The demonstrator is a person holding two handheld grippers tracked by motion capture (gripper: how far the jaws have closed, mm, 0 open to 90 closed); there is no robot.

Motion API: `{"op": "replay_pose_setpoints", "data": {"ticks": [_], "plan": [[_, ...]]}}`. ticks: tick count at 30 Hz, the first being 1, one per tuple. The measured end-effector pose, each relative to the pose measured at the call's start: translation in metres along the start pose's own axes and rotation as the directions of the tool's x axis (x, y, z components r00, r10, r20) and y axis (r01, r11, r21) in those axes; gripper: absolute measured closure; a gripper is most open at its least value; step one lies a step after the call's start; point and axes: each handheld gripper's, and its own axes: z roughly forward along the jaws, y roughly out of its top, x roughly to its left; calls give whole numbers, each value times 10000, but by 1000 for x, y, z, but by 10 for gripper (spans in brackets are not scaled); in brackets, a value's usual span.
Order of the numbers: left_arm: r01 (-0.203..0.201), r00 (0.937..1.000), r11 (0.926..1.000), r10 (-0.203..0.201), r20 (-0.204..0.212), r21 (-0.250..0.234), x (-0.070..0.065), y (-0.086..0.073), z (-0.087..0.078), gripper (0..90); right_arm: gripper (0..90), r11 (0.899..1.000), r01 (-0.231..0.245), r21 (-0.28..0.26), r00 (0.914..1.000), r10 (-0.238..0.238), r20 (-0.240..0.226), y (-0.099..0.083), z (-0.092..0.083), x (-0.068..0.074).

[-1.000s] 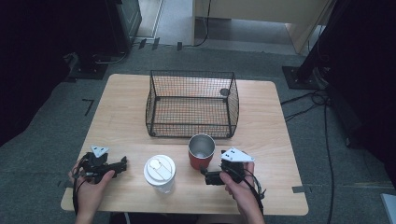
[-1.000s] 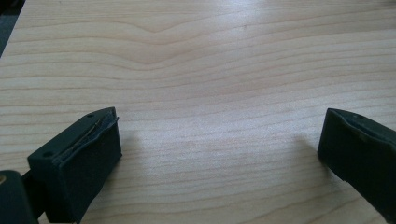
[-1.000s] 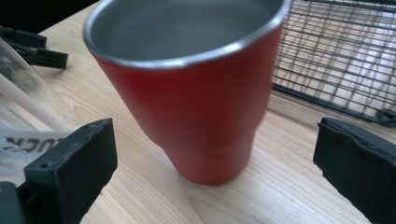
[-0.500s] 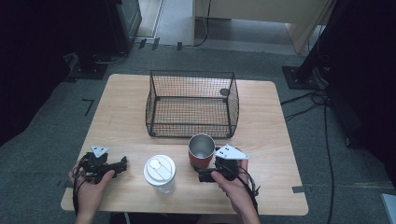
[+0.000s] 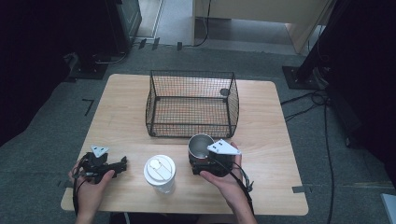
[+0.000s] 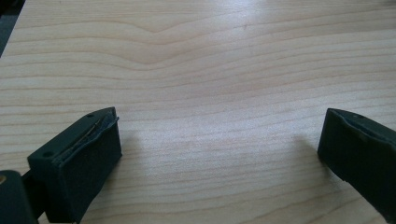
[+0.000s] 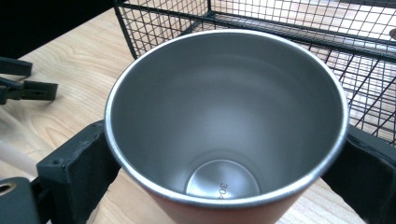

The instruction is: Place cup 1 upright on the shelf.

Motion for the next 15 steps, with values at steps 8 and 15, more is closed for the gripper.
{"op": "replay_pose_setpoints", "data": {"ticks": [8,15], "plan": [[0,10000,10000,0,0,0,0,0,0,0,32,10000,-32,35,9998,31,171,3,7,3],[-3,10000,10000,3,0,1,0,0,0,0,48,9999,77,90,9991,-81,425,4,12,5]]}}
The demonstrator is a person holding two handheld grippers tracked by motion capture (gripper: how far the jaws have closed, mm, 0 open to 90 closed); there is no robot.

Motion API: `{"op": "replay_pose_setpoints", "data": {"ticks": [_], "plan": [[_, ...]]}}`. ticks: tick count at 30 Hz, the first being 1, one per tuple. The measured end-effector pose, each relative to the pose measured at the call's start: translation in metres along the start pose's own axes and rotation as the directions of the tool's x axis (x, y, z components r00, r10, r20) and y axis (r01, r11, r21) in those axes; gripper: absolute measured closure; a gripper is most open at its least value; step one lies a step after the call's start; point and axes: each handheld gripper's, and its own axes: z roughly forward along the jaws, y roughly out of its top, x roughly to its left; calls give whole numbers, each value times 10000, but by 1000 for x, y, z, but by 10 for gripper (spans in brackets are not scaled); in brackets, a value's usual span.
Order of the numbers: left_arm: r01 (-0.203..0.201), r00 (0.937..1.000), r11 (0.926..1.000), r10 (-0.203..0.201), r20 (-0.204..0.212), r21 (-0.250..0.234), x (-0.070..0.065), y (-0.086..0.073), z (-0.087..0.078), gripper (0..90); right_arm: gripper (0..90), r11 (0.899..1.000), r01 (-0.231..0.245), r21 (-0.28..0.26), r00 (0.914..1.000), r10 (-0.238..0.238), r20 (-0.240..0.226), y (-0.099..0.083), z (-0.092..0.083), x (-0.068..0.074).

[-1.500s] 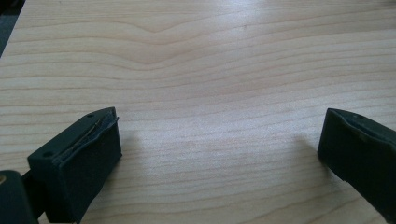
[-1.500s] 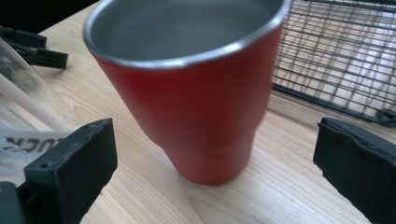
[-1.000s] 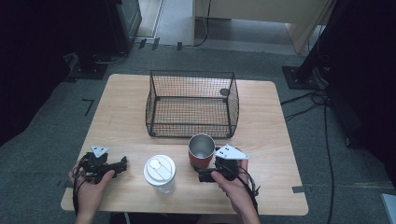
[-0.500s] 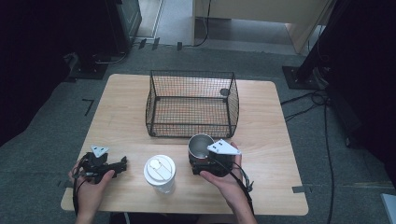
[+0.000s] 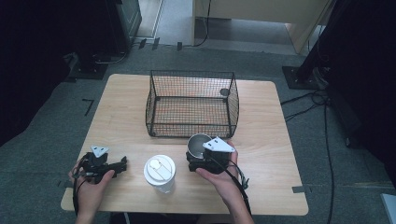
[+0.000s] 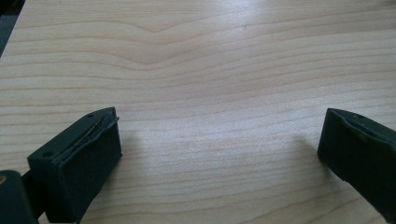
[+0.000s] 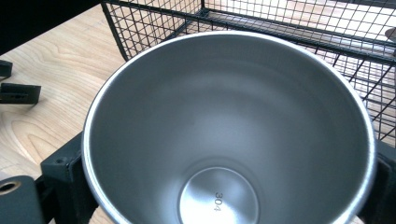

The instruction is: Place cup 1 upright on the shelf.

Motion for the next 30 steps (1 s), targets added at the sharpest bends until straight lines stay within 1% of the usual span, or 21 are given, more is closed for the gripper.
{"op": "replay_pose_setpoints", "data": {"ticks": [3,7,15,23,26,29,30], "plan": [[3,10000,10000,-3,-1,-3,0,0,0,0,51,10000,28,-24,9999,-27,113,0,1,1],[0,10000,10000,0,-1,0,0,0,0,0,54,10000,35,-8,9999,-34,114,0,2,2],[1,10000,10000,-1,2,-2,0,0,0,0,65,9998,223,-13,9995,-222,231,1,1,3],[2,10000,10000,-2,0,-1,0,0,0,0,68,9998,160,122,9988,-166,465,3,1,4],[1,10000,10000,-1,1,-1,0,0,0,0,69,9998,132,137,9980,-140,621,3,0,2],[-1,10000,10000,1,-1,2,0,0,0,0,70,9999,116,128,9979,-124,642,4,-1,1],[1,10000,10000,-1,0,-1,0,0,0,0,70,9999,54,89,9983,-59,582,4,-1,1]]}}
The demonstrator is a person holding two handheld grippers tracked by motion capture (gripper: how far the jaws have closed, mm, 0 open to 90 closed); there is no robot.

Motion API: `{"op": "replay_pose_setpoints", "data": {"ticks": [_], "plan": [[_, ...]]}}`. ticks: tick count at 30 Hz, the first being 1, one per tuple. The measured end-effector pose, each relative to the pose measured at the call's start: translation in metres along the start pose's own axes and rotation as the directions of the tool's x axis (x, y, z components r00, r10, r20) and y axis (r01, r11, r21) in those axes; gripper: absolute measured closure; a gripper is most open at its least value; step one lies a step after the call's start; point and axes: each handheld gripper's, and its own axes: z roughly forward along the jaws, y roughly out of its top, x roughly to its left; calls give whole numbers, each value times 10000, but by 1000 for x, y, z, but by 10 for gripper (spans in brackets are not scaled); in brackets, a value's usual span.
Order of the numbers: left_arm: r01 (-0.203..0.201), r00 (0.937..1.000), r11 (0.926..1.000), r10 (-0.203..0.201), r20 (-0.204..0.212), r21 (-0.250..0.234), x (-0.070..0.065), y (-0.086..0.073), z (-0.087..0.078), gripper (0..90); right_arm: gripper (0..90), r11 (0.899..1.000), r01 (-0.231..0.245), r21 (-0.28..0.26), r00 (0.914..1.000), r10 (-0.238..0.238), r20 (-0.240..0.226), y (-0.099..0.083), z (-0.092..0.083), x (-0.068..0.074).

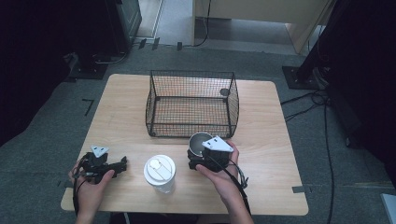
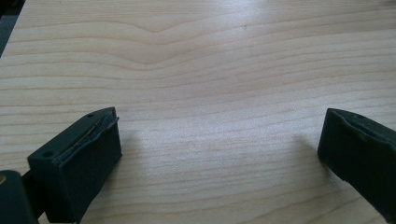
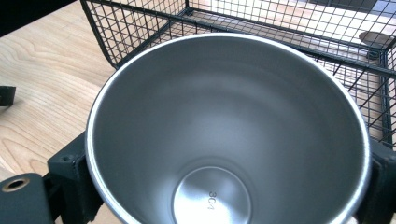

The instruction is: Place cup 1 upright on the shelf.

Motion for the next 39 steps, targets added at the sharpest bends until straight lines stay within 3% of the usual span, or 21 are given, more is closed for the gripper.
{"op": "replay_pose_setpoints", "data": {"ticks": [9,39], "plan": [[1,10000,10000,-1,0,-2,0,0,0,0,70,9994,-205,-261,9998,204,-35,8,-7,-5],[-4,10000,10000,4,6,10,0,0,0,0,70,9921,-82,-1250,9999,95,105,50,-29,-13]]}}
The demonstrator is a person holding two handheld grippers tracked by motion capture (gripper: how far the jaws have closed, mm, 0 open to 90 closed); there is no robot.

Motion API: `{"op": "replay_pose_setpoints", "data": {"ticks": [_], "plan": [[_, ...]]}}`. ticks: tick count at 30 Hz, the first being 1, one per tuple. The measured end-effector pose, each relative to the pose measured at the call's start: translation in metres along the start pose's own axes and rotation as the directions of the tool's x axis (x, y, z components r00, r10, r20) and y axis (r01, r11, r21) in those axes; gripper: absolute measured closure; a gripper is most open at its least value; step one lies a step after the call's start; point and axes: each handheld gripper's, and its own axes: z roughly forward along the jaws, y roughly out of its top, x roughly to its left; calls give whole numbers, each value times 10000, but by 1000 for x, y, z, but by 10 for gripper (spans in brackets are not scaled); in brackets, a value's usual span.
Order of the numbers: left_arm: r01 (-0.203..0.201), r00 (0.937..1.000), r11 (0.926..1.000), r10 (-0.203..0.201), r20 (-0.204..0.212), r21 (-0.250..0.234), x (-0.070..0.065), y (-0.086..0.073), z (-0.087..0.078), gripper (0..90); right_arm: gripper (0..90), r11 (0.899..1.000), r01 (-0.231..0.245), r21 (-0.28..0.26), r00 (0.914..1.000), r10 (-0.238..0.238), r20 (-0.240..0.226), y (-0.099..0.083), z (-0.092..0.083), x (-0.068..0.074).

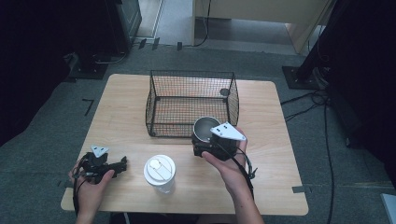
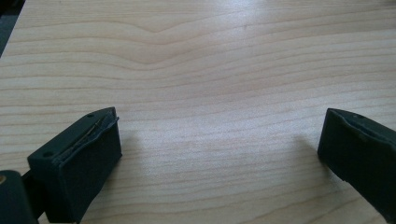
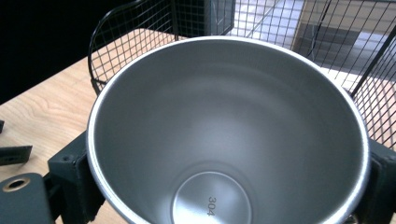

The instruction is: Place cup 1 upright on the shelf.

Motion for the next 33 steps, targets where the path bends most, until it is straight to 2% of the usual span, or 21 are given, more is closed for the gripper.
{"op": "replay_pose_setpoints", "data": {"ticks": [15,33], "plan": [[1,10000,10000,-1,-10,3,0,0,0,0,71,9985,141,-530,9998,-133,144,26,-8,-4],[2,10000,10000,-2,-8,6,0,0,0,0,71,9939,293,-1068,9987,-248,435,50,-6,-8]]}}
